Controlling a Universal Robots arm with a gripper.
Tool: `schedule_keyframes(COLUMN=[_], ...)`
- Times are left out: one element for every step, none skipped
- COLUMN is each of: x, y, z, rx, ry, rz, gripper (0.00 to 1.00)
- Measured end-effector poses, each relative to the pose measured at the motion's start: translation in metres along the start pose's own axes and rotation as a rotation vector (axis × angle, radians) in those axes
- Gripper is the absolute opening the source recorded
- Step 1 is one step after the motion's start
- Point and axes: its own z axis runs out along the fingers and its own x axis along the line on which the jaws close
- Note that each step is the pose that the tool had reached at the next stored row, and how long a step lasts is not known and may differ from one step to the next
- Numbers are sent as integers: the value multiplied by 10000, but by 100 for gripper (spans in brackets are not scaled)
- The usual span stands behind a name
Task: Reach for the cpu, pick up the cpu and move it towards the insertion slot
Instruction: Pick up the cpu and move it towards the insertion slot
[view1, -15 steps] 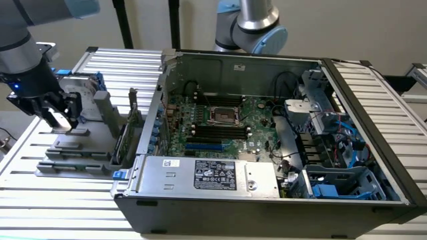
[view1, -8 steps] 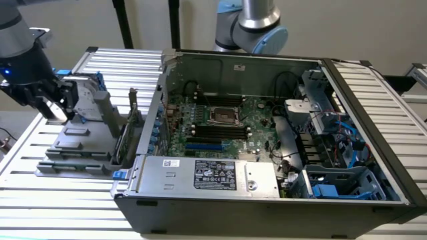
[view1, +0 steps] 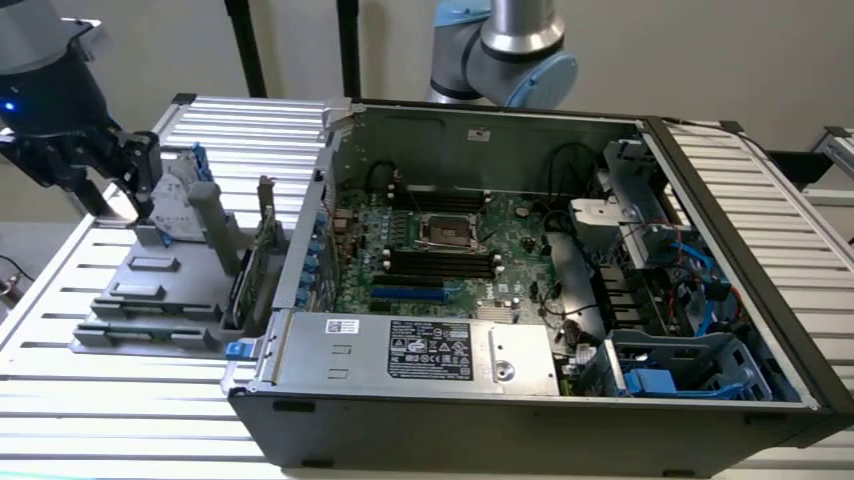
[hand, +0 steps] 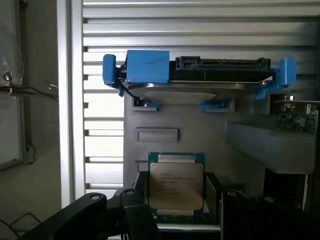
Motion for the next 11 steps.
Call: schedule_keyframes(x=[-45,-91,-136,-182,-227,-271,-316,-361,-406,-450,-499], y=[2,3,5,7,9,11,13,15,17,19,22], z=[-46,-91,-137,-183,-229,-273,-319,-364,-409,-455,-504], rx=[-11,-23,-32,-41,-49,-58,-65,-75,-83,-90,-101], ry=[7,12,21,29,39,47,58,68,78,90,100], rz=[-1,-4,-6,-6,-6,-7,-8,-10,-10,-11,-11], gripper=[55,55,55,55,55,55,55,55,55,55,55])
